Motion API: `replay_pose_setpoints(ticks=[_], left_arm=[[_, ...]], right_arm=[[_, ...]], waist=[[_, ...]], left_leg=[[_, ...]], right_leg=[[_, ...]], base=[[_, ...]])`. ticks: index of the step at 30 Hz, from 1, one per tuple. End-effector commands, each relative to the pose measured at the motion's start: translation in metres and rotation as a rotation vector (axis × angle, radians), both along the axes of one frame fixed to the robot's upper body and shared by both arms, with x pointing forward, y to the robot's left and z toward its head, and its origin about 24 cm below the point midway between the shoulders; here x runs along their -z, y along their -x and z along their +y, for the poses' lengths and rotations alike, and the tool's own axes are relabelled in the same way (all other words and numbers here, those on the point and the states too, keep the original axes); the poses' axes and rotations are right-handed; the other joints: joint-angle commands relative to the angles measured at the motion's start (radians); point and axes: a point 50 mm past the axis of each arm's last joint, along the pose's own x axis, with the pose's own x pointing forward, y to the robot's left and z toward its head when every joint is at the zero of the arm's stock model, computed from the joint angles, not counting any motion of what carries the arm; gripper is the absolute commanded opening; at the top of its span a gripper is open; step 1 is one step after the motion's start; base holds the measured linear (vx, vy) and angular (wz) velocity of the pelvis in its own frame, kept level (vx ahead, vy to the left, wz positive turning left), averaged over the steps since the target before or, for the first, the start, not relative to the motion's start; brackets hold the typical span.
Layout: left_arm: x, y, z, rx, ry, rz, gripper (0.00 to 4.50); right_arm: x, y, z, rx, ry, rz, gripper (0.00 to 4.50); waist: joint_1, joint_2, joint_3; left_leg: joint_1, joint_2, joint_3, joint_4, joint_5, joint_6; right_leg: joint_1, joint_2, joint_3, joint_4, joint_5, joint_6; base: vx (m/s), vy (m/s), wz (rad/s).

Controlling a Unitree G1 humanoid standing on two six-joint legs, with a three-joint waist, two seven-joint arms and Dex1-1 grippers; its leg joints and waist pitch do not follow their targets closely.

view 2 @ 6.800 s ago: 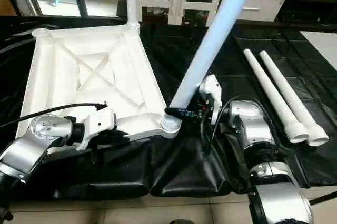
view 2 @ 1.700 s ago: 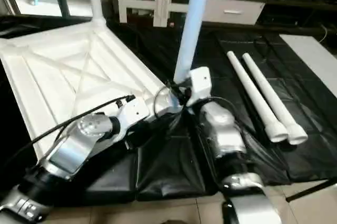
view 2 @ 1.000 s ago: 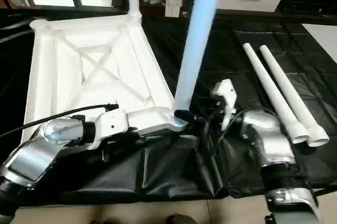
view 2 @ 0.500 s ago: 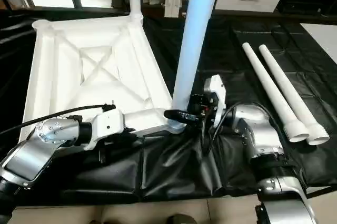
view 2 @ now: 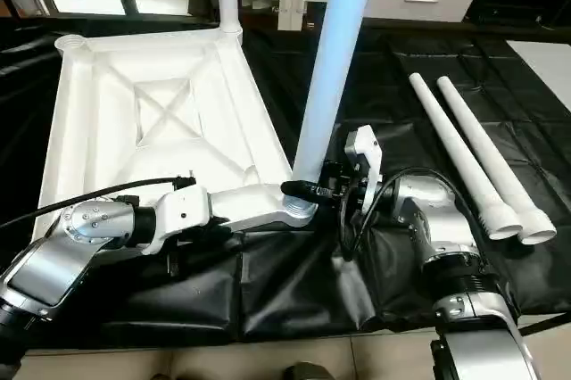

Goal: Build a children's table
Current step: Rotate leg to tighten

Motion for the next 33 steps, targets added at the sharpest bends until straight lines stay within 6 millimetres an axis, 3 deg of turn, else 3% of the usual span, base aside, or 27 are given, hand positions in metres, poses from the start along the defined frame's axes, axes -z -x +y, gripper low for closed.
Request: replay_pose_setpoints(ticks=[1, 3, 5, 6, 7, 8, 10, 13, 15, 17, 18, 19, 23, 27, 28, 29, 30, 31, 33], left_arm=[[0.022, 0.013, -0.005, 0.064, -0.048, 0.123, 0.00], [0.025, 0.012, -0.005, 0.035, -0.066, 0.134, 0.00], [0.029, 0.008, -0.008, -0.034, -0.070, 0.154, 0.00], [0.029, 0.008, -0.008, -0.034, -0.070, 0.154, 0.00], [0.031, 0.004, -0.013, -0.082, -0.082, 0.150, 0.00], [0.032, 0.000, -0.016, -0.110, -0.090, 0.140, 0.00], [0.032, -0.005, -0.022, -0.158, -0.094, 0.126, 0.00], [0.029, -0.015, -0.035, -0.236, -0.076, 0.114, 0.00], [0.027, -0.020, -0.042, -0.273, -0.067, 0.105, 0.00], [0.020, -0.030, -0.063, -0.351, -0.028, 0.106, 0.00], [0.020, -0.031, -0.066, -0.358, -0.023, 0.105, 0.00], [0.015, -0.034, -0.081, -0.378, 0.006, 0.099, 0.00], [0.012, -0.033, -0.088, -0.348, 0.017, 0.085, 0.00], [0.020, -0.025, -0.071, -0.291, -0.017, 0.068, 0.00], [0.025, -0.019, -0.057, -0.253, -0.026, 0.075, 0.00], [0.028, -0.016, -0.049, -0.250, -0.035, 0.088, 0.00], [0.029, -0.013, -0.043, -0.212, -0.040, 0.077, 0.00], [0.029, -0.008, -0.036, -0.150, -0.039, 0.063, 0.00], [0.030, 0.002, -0.027, -0.059, -0.032, 0.064, 0.00]], right_arm=[[0.004, -0.002, -0.001, 0.047, 0.005, 0.016, 2.08], [0.013, -0.005, 0.002, 0.144, 0.052, 0.010, 2.07], [0.028, -0.008, 0.005, 0.302, 0.100, 0.027, 2.05], [0.028, -0.008, 0.005, 0.302, 0.100, 0.027, 2.03], [0.041, -0.008, 0.008, 0.411, 0.134, 0.053, 2.01], [0.049, -0.008, 0.010, 0.477, 0.156, 0.067, 1.98], [0.059, -0.009, 0.013, 0.575, 0.181, 0.095, 1.94], [0.071, -0.011, 0.022, 0.702, 0.201, 0.152, 1.93], [0.077, -0.012, 0.027, 0.758, 0.207, 0.184, 1.93], [0.085, -0.014, 0.044, 0.904, 0.211, 0.234, 1.92], [0.085, -0.014, 0.047, 0.920, 0.211, 0.239, 1.91], [0.088, -0.014, 0.061, 0.966, 0.199, 0.263, 1.91], [0.081, -0.016, 0.077, 0.935, 0.147, 0.245, 1.91], [0.062, -0.020, 0.081, 0.755, 0.011, 0.185, 1.91], [0.050, -0.021, 0.074, 0.631, -0.047, 0.138, 2.47], [0.044, -0.021, 0.069, 0.580, -0.067, 0.112, 2.47], [0.039, -0.021, 0.064, 0.543, -0.066, 0.078, 2.61], [0.034, -0.020, 0.058, 0.484, -0.067, 0.056, 2.61], [0.026, -0.017, 0.049, 0.394, -0.075, 0.045, 2.90]], waist=[[-0.001, -0.001, -0.061], [-0.003, -0.001, -0.058], [-0.006, -0.002, -0.049], [-0.007, -0.002, -0.047], [-0.008, -0.003, -0.045], [-0.010, -0.003, -0.042], [-0.012, 0.003, -0.035], [-0.017, 0.001, -0.032], [-0.019, 0.004, -0.037], [-0.022, 0.008, -0.040], [-0.024, 0.005, -0.040], [-0.028, 0.002, -0.044], [-0.027, 0.002, -0.049], [-0.030, 0.002, -0.053], [-0.031, 0.003, -0.054], [-0.034, 0.003, -0.056], [-0.033, 0.010, -0.055], [-0.034, 0.009, -0.056], [-0.032, 0.007, -0.055]], left_leg=[[0.003, 0.009, 0.005, -0.041, 0.067, 0.196], [0.004, 0.010, 0.006, -0.042, 0.044, 0.184], [0.004, 0.009, 0.006, -0.049, -0.032, 0.127], [0.004, 0.010, 0.005, -0.050, -0.056, 0.108], [0.004, 0.008, 0.004, -0.051, -0.104, 0.077], [0.006, 0.008, 0.006, -0.052, -0.119, 0.062], [0.010, 0.006, 0.003, -0.058, -0.170, 0.016], [0.016, 0.003, -0.003, -0.061, -0.251, -0.007], [0.017, 0.001, -0.006, -0.062, -0.250, -0.014], [0.015, 0.000, -0.006, -0.062, -0.250, -0.018], [0.016, 0.000, -0.005, -0.063, -0.249, -0.021], [0.014, -0.004, -0.006, -0.062, -0.255, -0.026], [0.004, -0.004, -0.010, -0.062, -0.240, -0.004], [-0.004, 0.000, -0.013, -0.065, -0.216, 0.024], [-0.007, 0.002, -0.015, -0.064, -0.208, 0.038], [-0.009, 0.004, -0.015, -0.063, -0.196, 0.046], [-0.006, 0.008, -0.015, -0.064, -0.171, 0.060], [-0.009, 0.009, -0.015, -0.063, -0.148, 0.076], [-0.006, 0.010, -0.011, -0.061, -0.138, 0.091]], right_leg=[[0.063, -0.051, 0.044, -0.046, 0.219, -0.336], [0.060, -0.053, 0.044, -0.050, 0.179, -0.331], [0.057, -0.055, 0.045, -0.064, 0.033, -0.310], [0.056, -0.056, 0.046, -0.068, -0.011, -0.300], [0.055, -0.055, 0.048, -0.077, -0.093, -0.278], [0.052, -0.056, 0.050, -0.080, -0.123, -0.266], [0.043, -0.054, 0.050, -0.094, -0.227, -0.231], [0.039, -0.056, 0.049, -0.106, -0.361, -0.188], [0.036, -0.053, 0.050, -0.107, -0.346, -0.171], [0.035, -0.050, 0.048, -0.102, -0.302, -0.174], [0.034, -0.049, 0.048, -0.104, -0.291, -0.175], [0.038, -0.047, 0.046, -0.102, -0.275, -0.171], [0.044, -0.048, 0.046, -0.098, -0.199, -0.172], [0.055, -0.049, 0.042, -0.088, -0.093, -0.207], [0.060, -0.050, 0.042, -0.088, -0.066, -0.218], [0.064, -0.051, 0.042, -0.085, -0.041, -0.226], [0.061, -0.053, 0.043, -0.082, 0.004, -0.248], [0.066, -0.052, 0.041, -0.080, 0.040, -0.267], [0.063, -0.052, 0.042, -0.078, 0.046, -0.287]], base=[[0.000, 0.000, 0.00], [0.000, 0.000, 0.00], [0.000, 0.000, 0.00], [0.000, 0.000, 0.00], [0.000, 0.000, 0.00], [0.000, 0.000, 0.00], [0.000, 0.000, 0.00], [0.000, 0.000, 0.00], [0.000, 0.000, 0.00], [0.000, 0.000, 0.00], [0.000, 0.000, 0.00], [0.000, 0.000, 0.00], [0.000, 0.000, 0.00], [0.000, 0.000, 0.00], [0.000, 0.000, 0.00], [0.000, 0.000, 0.00], [0.000, 0.000, 0.00], [0.000, 0.000, 0.00], [0.000, 0.000, 0.00]])
